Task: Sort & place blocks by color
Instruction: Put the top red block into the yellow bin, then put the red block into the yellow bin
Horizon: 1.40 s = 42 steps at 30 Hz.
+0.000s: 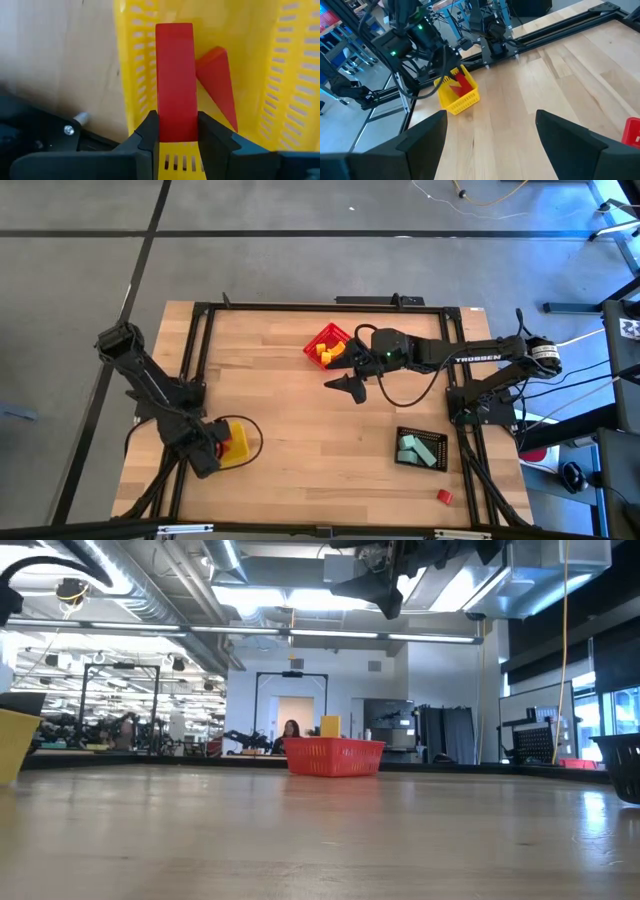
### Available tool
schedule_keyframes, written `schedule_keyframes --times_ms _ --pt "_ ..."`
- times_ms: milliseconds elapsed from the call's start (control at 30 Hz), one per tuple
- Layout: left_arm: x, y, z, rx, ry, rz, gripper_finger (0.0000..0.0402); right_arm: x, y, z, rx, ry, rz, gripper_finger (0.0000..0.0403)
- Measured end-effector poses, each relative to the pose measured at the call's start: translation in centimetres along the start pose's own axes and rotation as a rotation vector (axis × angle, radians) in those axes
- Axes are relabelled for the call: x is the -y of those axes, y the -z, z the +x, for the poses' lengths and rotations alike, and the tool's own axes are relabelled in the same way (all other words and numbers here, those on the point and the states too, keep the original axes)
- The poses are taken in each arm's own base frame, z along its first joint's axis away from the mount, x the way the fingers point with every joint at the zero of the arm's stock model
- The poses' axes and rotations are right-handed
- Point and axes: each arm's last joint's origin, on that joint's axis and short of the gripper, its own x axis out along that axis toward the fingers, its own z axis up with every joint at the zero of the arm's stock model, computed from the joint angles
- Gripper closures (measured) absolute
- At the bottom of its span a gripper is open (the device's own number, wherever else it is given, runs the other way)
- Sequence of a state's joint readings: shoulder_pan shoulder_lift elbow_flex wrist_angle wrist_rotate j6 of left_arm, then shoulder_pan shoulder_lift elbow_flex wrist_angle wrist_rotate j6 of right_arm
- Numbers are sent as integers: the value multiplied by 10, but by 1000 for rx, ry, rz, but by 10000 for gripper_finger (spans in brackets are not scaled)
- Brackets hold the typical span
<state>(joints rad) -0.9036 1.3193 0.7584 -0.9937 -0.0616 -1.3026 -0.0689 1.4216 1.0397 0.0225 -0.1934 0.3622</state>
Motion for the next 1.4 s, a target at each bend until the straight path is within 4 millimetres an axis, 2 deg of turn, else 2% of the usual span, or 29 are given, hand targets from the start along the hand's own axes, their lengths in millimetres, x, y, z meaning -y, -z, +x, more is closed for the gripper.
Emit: schedule_keyframes --times_ms 233,567,833,1067,1133,1233,1400 --pt "8 -2 -1 14 95 76 316 0 0 0 0 0 1 98" --pt "6 -4 -1 104 53 103 316 0 0 0 1 -1 3 98" --pt "6 -4 -1 104 52 124 246 0 0 0 1 -1 2 98" --pt "4 -5 -3 25 96 101 213 0 0 0 1 -1 -1 98" --pt "1 -8 -9 23 129 89 208 0 0 0 1 -1 -1 98" --pt "-5 -14 -29 92 209 73 206 0 0 0 1 -2 -1 98" --pt "-30 -35 -78 379 303 4 205 0 -1 -1 3 -3 -3 98"
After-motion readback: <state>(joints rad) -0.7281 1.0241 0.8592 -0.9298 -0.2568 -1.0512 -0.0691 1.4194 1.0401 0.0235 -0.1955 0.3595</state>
